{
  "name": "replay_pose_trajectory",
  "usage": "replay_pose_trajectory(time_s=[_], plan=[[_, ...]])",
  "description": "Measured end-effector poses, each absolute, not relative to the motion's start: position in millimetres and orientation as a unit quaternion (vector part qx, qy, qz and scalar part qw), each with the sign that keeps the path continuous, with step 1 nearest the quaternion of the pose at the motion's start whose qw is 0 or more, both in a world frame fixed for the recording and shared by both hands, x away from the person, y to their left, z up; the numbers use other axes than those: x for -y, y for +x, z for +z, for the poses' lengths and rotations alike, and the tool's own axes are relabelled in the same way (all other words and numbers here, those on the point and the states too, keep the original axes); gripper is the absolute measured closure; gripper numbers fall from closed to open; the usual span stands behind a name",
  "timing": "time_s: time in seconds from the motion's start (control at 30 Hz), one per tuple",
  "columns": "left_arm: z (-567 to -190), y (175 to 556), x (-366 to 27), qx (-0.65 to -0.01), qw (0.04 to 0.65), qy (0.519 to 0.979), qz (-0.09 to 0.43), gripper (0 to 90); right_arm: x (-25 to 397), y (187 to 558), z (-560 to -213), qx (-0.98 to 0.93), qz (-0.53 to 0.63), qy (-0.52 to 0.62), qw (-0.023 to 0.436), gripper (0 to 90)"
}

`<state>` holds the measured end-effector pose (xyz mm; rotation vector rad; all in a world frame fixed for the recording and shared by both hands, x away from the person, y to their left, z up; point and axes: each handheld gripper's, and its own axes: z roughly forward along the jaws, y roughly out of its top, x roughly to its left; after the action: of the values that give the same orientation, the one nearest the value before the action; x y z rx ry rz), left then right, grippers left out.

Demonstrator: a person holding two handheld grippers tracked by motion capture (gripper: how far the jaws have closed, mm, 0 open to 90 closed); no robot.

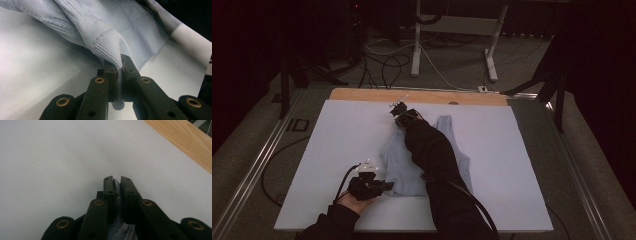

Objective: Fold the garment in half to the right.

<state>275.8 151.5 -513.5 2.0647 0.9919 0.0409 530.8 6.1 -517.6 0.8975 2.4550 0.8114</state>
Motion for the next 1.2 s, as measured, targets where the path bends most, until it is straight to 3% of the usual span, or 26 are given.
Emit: replay_pose_trajectory(time_s=[0.73, 1.2], plan=[[-504, 271, -145, -0.383, 0.422, 0.822, 0.024, 85.7, 29, 520, -456, -0.854, 0.341, 0.318, 0.229, 84.8], [-476, 273, -121, -0.348, 0.443, 0.826, 0.023, 85.7, 48, 516, -432, -0.845, 0.359, 0.320, 0.235, 84.8]])
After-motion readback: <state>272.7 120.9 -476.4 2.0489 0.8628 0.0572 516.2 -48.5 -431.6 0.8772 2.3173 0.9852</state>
